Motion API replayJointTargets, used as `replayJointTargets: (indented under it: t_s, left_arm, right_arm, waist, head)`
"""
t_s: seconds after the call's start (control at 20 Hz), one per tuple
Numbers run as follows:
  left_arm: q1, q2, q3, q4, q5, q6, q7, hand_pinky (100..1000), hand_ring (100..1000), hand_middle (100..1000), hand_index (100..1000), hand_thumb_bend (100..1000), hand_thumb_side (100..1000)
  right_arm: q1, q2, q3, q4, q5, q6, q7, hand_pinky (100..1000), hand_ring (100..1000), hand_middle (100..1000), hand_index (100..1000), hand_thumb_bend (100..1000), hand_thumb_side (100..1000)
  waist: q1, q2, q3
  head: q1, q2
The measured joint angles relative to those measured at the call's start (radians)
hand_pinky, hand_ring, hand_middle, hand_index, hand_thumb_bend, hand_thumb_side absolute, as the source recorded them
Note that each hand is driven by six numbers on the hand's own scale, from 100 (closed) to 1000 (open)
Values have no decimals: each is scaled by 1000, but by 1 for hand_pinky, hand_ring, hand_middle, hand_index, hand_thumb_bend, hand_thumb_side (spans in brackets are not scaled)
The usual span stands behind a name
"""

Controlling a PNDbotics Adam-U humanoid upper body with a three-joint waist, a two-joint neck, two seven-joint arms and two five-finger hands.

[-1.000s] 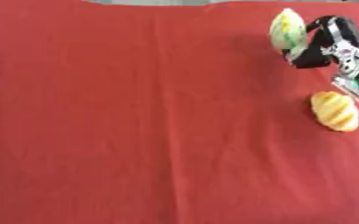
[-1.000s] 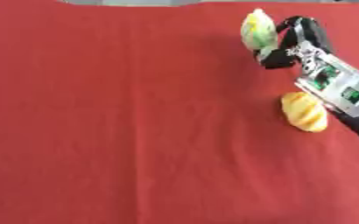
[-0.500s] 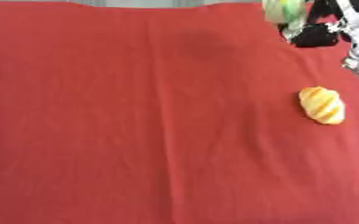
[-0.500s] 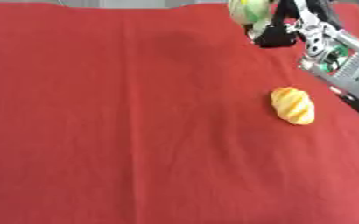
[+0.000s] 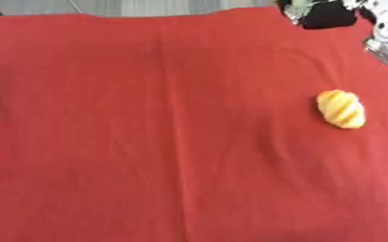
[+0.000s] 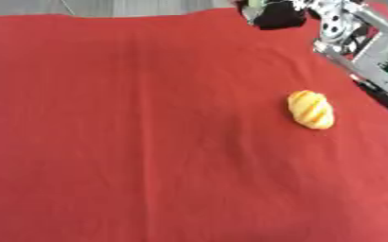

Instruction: Pick up the objects with one hand, pass them to the other hand, and then place them into the box on the other side of the table.

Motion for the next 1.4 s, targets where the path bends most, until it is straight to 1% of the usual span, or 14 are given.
replayJointTargets:
  t_s: [0.2, 0.45, 0.65, 0.75, 0.85, 1.15, 1.3, 1.35, 1.4]
  left_arm:
    - [-51, 25, -26, 22, -3, 1, -36, 896, 777, 678, 726, 100, 557]
    - [-136, 41, -69, 46, -31, 11, -89, 894, 780, 686, 737, 100, 540]
    - [-207, 41, -104, 66, -65, 17, -133, 891, 783, 689, 740, 100, 529]
    - [-229, 37, -116, 76, -80, 19, -148, 890, 783, 691, 741, 100, 524]
    - [-247, 32, -125, 85, -93, 19, -159, 890, 784, 692, 742, 100, 523]
    - [-268, 19, -137, 94, -119, 16, -171, 889, 785, 693, 742, 100, 520]
    - [-273, 15, -140, 97, -123, 16, -175, 889, 785, 693, 742, 100, 515]
    - [-275, 14, -143, 98, -125, 16, -176, 889, 785, 693, 742, 100, 440]
    - [-278, 12, -144, 98, -127, 17, -177, 889, 785, 693, 742, 100, 507]
  right_arm:
    - [-40, 54, 38, 0, 3, -12, 11, 718, 520, 322, 432, 317, 100]
    - [-55, 103, 74, 0, 12, -4, 13, 718, 513, 319, 427, 322, 100]
    - [-59, 131, 99, 0, 12, 3, 15, 721, 512, 318, 426, 326, 100]
    - [-60, 138, 109, 0, 12, 3, 18, 721, 511, 317, 426, 327, 100]
    - [-61, 144, 118, 0, 12, 0, 22, 721, 511, 317, 425, 327, 100]
    - [-65, 161, 138, 0, 12, -13, 37, 719, 508, 316, 423, 329, 100]
    - [-65, 169, 148, 0, 12, -15, 45, 717, 507, 315, 423, 331, 100]
    - [-66, 171, 151, 0, 12, -14, 48, 716, 507, 315, 422, 437, 100]
    - [-70, 174, 155, 0, 12, -14, 50, 716, 507, 315, 422, 331, 100]
  waist:
    - [3, -23, -2]
    - [13, -31, -2]
    - [13, -33, -2]
    - [15, -34, -2]
    - [17, -34, -1]
    - [24, -34, -1]
    - [28, -36, 0]
    - [28, -39, 0]
    - [28, -40, 0]
  head:
    - [2, 15]
    - [15, 25]
    - [27, 25]
    - [34, 21]
    - [42, 1]
    - [59, -81]
    - [63, -102]
    - [63, -104]
    - [63, -107]
